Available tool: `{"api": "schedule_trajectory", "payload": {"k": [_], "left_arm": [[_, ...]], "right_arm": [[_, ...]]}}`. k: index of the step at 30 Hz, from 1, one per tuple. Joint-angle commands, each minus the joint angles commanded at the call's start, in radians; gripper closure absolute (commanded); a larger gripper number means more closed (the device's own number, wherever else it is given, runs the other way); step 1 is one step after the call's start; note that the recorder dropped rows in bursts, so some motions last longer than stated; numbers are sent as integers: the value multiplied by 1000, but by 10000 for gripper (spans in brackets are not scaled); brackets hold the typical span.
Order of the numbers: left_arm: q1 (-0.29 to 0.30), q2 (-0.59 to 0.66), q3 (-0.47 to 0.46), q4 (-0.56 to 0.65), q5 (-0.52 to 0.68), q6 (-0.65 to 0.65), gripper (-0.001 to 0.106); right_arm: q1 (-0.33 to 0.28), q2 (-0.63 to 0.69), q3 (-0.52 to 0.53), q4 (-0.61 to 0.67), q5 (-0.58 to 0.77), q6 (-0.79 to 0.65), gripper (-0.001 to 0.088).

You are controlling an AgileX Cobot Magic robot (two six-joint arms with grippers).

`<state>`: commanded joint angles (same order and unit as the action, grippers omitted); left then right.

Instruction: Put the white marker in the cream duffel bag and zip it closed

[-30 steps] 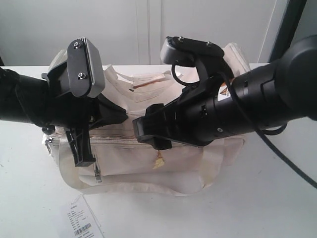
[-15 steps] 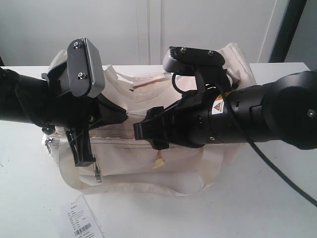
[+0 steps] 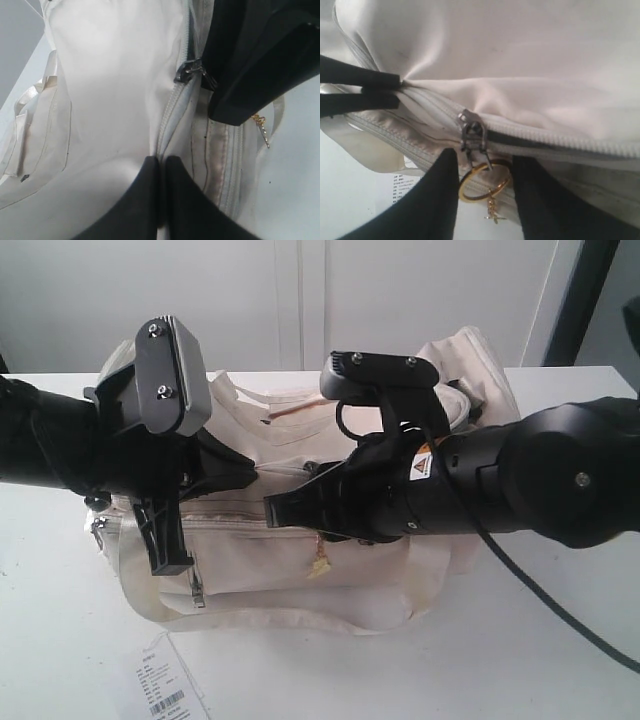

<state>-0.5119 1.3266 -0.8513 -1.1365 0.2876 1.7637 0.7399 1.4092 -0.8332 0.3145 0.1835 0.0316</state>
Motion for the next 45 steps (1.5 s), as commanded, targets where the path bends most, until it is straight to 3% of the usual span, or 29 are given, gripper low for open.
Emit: {"api": "schedule_trajectory", "payload": {"k": [10,23,35,41,45], "left_arm": [[0,0,0,0,0,0,1053],[0,0,0,0,0,-15,1053],[0,0,0,0,-3,-15,1053],[0,0,0,0,-3,-15,1053],[0,0,0,0,-3,-15,1053]], "right_arm": [[0,-19,0,-8,85,-39,868],[-3,-128,-19,-177,210,-32,868],[-64,-128,-19,-181,242,-24,868],[-65,-128,-19,-181,246,-24,868],[-58,-128,-19,-101,258,-64,859]]}}
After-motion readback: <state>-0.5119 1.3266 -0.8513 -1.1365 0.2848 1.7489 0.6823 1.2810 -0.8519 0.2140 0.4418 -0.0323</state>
